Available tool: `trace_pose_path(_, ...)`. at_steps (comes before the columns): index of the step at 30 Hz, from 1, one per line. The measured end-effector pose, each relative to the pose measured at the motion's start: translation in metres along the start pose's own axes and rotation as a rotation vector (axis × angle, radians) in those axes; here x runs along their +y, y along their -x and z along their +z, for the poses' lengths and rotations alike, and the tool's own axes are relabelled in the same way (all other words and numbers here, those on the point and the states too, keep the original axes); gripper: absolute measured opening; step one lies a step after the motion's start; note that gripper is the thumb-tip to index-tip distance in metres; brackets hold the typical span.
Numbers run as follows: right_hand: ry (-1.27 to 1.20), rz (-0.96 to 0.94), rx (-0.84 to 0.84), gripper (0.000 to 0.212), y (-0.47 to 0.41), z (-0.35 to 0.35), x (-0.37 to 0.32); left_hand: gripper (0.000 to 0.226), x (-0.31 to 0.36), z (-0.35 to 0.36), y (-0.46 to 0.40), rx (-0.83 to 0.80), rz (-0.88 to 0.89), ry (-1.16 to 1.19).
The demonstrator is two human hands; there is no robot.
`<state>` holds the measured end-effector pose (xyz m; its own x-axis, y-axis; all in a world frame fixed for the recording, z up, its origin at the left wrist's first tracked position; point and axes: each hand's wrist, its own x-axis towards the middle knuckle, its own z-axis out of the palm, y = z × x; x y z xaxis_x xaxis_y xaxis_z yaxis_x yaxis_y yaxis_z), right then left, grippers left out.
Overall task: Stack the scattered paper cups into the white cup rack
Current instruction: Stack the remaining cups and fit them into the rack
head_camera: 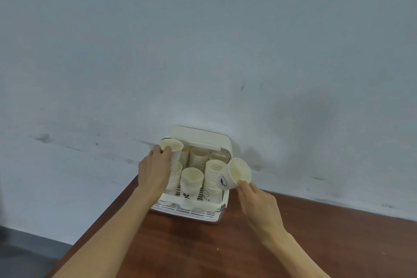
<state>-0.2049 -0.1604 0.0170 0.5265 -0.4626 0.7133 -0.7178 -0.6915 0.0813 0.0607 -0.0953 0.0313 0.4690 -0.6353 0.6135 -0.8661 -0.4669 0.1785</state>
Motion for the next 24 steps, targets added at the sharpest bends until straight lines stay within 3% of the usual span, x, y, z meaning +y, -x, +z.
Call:
trace_pose_path(6,-0.004,0.014,-0.019,0.029,-0.004,0.008,-0.001,0.017,-0.002,0.004,-0.006,0.011,0.041,0.014)
trace_pose_path(16,-0.020,-0.009,-0.030,0.034,-0.016,0.023,-0.026,0.035,-0.015,0.026,0.017,-0.283,0.092,-0.067)
trace_pose_path(24,-0.049,0.013,-0.044,0.022,-0.038,0.037,-0.046,0.035,-0.012,0.043,0.031,-0.276,0.107,0.052)
